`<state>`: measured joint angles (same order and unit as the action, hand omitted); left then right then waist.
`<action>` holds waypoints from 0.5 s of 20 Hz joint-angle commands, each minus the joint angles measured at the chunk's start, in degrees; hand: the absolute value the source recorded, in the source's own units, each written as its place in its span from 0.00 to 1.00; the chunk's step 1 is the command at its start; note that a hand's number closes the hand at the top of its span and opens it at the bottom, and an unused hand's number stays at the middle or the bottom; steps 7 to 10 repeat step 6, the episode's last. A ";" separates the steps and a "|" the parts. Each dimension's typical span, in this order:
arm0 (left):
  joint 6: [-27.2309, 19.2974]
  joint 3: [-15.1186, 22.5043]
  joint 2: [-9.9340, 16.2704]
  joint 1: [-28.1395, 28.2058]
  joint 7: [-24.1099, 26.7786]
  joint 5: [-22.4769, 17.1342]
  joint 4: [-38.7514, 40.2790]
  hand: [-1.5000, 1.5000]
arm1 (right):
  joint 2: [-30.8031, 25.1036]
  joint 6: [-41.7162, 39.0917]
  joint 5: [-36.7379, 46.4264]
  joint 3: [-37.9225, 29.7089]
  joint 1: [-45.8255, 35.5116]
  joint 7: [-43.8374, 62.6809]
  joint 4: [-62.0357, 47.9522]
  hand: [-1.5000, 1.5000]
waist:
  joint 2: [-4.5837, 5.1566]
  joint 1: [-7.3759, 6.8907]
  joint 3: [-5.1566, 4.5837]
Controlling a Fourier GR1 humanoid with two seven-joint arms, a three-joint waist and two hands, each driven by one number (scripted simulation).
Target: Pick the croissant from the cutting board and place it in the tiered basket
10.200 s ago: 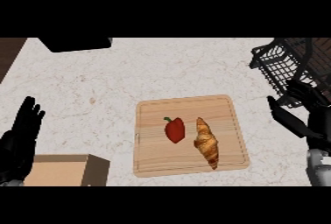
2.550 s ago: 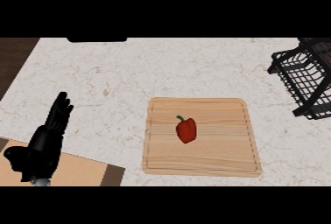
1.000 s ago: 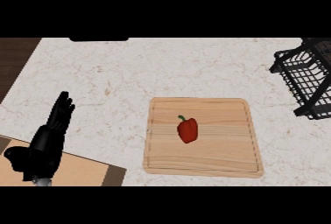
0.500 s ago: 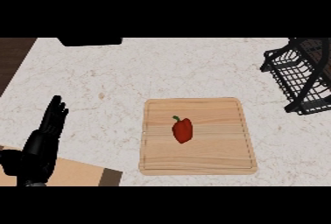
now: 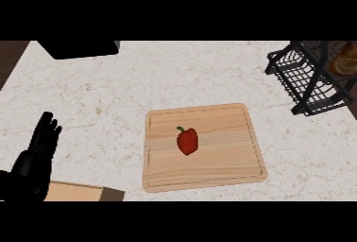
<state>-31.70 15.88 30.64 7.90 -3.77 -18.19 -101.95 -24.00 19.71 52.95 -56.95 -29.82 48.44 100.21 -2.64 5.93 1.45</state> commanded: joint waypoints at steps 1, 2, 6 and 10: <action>-0.70 3.97 -3.13 3.77 -1.35 0.47 6.38 0.50 | 0.65 -7.65 -6.12 -3.99 6.50 1.72 10.19 0.00 | 1.03 2.43 -1.62; 0.05 3.16 -2.11 5.15 -0.56 0.42 6.83 0.50 | 1.60 -8.74 -6.78 -4.69 8.11 2.11 12.80 0.00 | 1.02 2.39 -1.68; 0.15 3.05 -2.65 5.59 -1.20 0.01 6.45 0.50 | 3.74 -14.48 -14.97 -7.91 12.74 2.27 21.15 0.00 | 1.10 3.30 -1.64; 0.15 3.05 -2.65 5.59 -1.20 0.01 6.45 0.50 | 3.74 -14.48 -14.97 -7.91 12.74 2.27 21.15 0.00 | 1.10 3.30 -1.64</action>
